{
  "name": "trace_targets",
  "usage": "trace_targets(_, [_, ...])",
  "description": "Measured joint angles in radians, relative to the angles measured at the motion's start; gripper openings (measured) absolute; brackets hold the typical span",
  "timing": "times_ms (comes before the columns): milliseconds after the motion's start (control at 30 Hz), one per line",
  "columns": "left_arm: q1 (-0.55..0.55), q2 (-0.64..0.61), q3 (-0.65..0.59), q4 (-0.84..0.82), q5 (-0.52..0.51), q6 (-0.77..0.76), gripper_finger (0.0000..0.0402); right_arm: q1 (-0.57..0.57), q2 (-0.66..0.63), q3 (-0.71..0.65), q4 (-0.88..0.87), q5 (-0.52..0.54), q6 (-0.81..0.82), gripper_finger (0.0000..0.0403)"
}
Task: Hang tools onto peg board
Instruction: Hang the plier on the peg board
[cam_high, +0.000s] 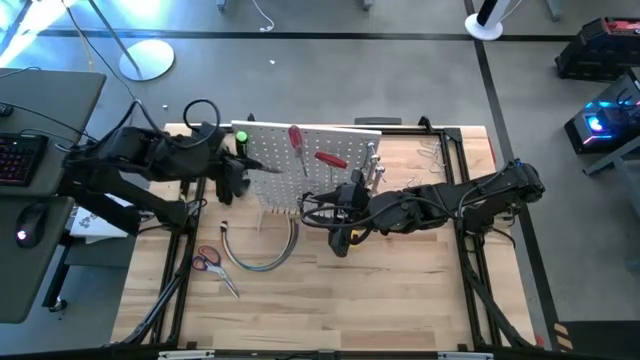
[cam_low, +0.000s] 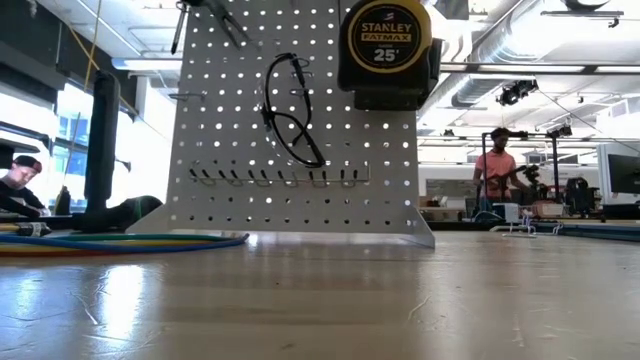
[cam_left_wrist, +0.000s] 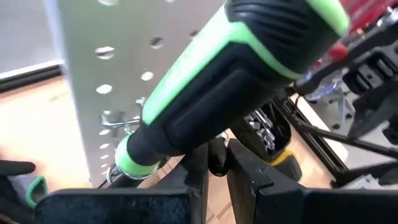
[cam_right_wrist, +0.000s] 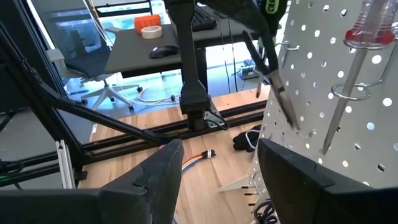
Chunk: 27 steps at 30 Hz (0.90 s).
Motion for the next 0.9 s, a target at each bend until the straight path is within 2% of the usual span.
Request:
trace_targets(333, [0.001,-0.026,0.0,0.018,0.002,-0.029,0.0028,0.0,0.0,0.0,-0.003,-0.003,-0.001,0.0204])
trace_targets(467, [0.001,-0.021,0.0,0.086,0.011,-0.003,0.0028,0.0,0.0,0.0,-0.003,-0.003,0.002,0.0204])
trace_targets(900, [0.001,0.055,0.0,0.107,0.047,0.04,0.0028,0.0,0.0,0.0,-0.003,-0.003,0.007,0.0204])
